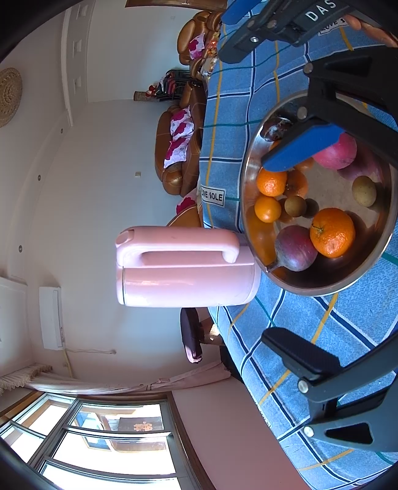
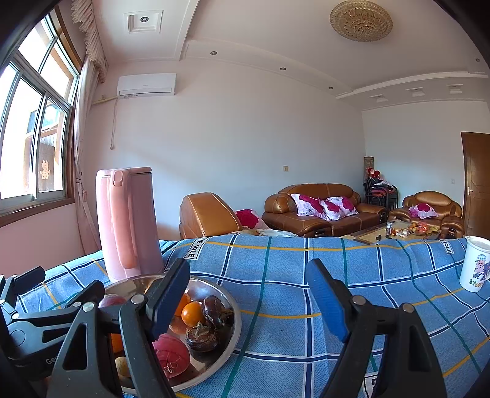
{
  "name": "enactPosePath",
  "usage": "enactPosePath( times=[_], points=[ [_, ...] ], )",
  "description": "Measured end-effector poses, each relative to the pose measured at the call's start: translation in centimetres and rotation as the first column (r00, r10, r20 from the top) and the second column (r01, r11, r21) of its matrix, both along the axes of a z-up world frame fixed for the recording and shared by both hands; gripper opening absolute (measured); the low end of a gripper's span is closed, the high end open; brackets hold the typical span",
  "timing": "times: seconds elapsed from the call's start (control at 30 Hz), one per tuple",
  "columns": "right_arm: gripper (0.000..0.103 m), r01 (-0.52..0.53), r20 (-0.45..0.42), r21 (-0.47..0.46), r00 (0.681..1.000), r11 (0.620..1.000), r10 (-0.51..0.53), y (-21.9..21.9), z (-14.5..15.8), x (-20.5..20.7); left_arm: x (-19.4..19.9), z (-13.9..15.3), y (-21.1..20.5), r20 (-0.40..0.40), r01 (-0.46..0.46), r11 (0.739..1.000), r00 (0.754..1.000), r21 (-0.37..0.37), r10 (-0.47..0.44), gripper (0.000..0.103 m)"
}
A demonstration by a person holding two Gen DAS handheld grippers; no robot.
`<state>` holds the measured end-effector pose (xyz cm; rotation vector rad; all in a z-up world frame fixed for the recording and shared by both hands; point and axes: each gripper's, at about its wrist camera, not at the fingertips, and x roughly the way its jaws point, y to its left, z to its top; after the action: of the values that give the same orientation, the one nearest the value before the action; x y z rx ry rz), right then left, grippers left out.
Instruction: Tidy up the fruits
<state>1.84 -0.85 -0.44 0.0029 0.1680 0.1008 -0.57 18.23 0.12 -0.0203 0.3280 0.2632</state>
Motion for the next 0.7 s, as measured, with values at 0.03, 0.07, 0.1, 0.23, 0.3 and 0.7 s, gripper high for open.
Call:
enactPosePath(
  times=[0.03, 0.07, 0.1, 0.23, 0.3, 0.7],
  points=[
    [0.08, 0.0, 0.001, -0.001, 1.0, 1.0, 0.0, 0.01, 0.0, -0.01, -0.02, 0.01, 0.09, 0.001, -0.001, 1.0, 1.0, -0.004, 0.001, 0.103],
    [0.08, -0.001, 0.002, -0.002, 1.0, 1.0, 0.001, 0.0, -0.01, -0.08, -0.07, 0.03, 0.17, 0.002, -0.003, 1.0, 1.0, -0.008, 0.003, 0.103],
    [0.08, -0.001, 0.003, -0.003, 1.0, 1.0, 0.001, 0.0, -0.02, -0.09, -0.07, 0.04, 0.21, 0.003, -0.006, 1.0, 1.0, -0.01, 0.006, 0.103],
    [0.08, 0.0, 0.004, -0.005, 1.0, 1.0, 0.0, 0.0, -0.05, -0.12, -0.09, 0.01, 0.16, 0.004, -0.002, 1.0, 1.0, -0.011, 0.002, 0.103],
    [0.08, -0.001, 0.003, -0.005, 1.0, 1.0, 0.001, 0.01, -0.05, -0.11, -0.03, -0.01, 0.01, 0.002, 0.002, 1.0, 1.0, -0.005, -0.002, 0.103],
    [0.08, 0.011, -0.005, -0.002, 1.0, 1.0, -0.011, -0.02, -0.24, 0.0, 0.07, -0.06, -0.37, -0.004, 0.008, 1.0, 1.0, 0.005, -0.008, 0.103]
  ],
)
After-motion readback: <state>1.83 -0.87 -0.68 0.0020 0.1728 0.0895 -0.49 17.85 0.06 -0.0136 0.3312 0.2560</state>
